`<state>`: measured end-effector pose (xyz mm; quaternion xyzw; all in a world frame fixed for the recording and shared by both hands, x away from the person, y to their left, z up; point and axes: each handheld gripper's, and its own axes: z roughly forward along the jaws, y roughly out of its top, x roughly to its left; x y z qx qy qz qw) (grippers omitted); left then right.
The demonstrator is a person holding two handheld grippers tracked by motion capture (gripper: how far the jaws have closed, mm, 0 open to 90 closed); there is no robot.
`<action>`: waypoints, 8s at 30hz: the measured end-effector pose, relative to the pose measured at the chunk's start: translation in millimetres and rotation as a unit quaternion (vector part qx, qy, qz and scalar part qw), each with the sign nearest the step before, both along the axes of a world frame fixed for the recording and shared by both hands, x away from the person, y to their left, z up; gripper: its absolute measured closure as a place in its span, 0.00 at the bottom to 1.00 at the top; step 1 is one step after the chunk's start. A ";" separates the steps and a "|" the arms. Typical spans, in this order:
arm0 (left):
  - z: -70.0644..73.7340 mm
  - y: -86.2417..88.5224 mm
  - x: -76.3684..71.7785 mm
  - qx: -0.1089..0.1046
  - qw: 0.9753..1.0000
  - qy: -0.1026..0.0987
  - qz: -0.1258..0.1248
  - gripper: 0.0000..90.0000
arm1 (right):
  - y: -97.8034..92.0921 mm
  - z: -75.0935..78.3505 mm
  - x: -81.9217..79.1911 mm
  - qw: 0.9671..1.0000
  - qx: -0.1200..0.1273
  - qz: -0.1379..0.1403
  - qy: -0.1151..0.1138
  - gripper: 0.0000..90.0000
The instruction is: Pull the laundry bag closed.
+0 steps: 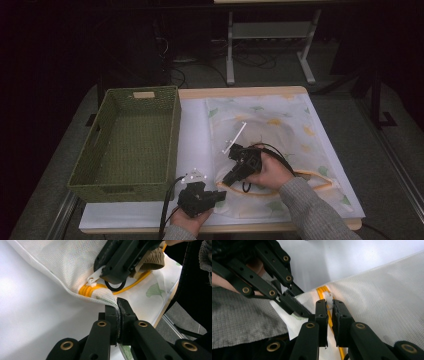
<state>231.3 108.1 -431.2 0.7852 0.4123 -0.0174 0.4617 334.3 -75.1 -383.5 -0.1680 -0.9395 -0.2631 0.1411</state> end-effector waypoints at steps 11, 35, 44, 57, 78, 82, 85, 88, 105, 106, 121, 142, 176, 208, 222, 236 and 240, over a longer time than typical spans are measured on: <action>-0.5 -0.3 -0.1 0.003 1.000 0.000 0.001 0.97 | 0.9 -0.5 1.2 1.000 -0.003 -0.007 0.005 0.92; -2.3 -0.9 -1.0 0.001 1.000 0.001 0.002 0.96 | 5.2 -4.5 2.2 1.000 0.000 -0.016 0.015 0.98; 2.1 6.1 7.1 -0.020 0.999 0.022 0.020 0.77 | 0.6 -0.3 -0.8 1.000 0.006 -0.020 0.011 0.99; 5.2 6.7 6.2 -0.023 1.000 0.017 0.013 0.98 | -11.2 0.8 -2.4 0.999 0.020 -0.030 0.013 1.00; 7.0 9.1 1.8 -0.028 0.999 0.022 0.020 0.77 | -19.8 -4.5 -20.5 0.998 0.028 -0.053 0.009 1.00; 8.2 7.2 7.1 -0.023 0.999 0.031 0.024 0.75 | -18.5 -3.1 -21.2 0.998 0.032 -0.051 0.009 1.00; 7.1 7.0 11.3 -0.030 0.998 0.038 0.027 0.81 | -17.7 -3.4 -21.8 0.999 0.026 -0.046 0.009 1.00; 7.9 6.9 11.5 -0.028 0.999 0.032 0.024 0.89 | -18.9 -5.0 -21.6 0.998 0.022 -0.049 0.013 1.00; 11.9 9.9 6.4 -0.021 0.999 0.005 0.041 0.94 | -29.7 -8.3 -23.4 0.996 0.033 -0.078 0.016 1.00; 12.1 9.5 6.0 -0.020 0.999 0.003 0.042 0.94 | -30.9 -8.1 -24.0 0.996 0.035 -0.080 0.018 1.00; 14.2 15.4 7.6 0.003 0.999 -0.007 0.052 0.94 | -75.2 6.5 -37.1 0.992 0.044 -0.120 0.003 1.00; 16.3 14.9 10.9 0.025 0.998 -0.013 0.051 0.94 | -113.6 18.1 -45.1 0.987 0.049 -0.153 -0.004 1.00; 16.3 12.6 12.1 0.038 0.998 -0.012 0.050 0.94 | -186.3 16.6 -56.8 0.974 0.057 -0.221 -0.004 1.00; 16.7 13.2 13.5 0.053 0.997 -0.015 0.052 0.93 | -236.8 12.9 -66.5 0.960 0.070 -0.272 -0.005 1.00; 17.1 11.6 13.1 0.061 0.997 -0.019 0.050 0.93 | -272.0 -2.5 -70.6 0.947 0.064 -0.313 0.004 1.00; 16.6 13.0 12.1 0.074 0.996 -0.018 0.047 0.93 | -300.4 -20.5 -68.6 0.934 0.052 -0.353 0.016 1.00; 16.5 13.1 12.1 0.072 0.996 -0.016 0.048 0.93 | -310.5 -25.7 -68.1 0.929 0.047 -0.367 0.020 1.00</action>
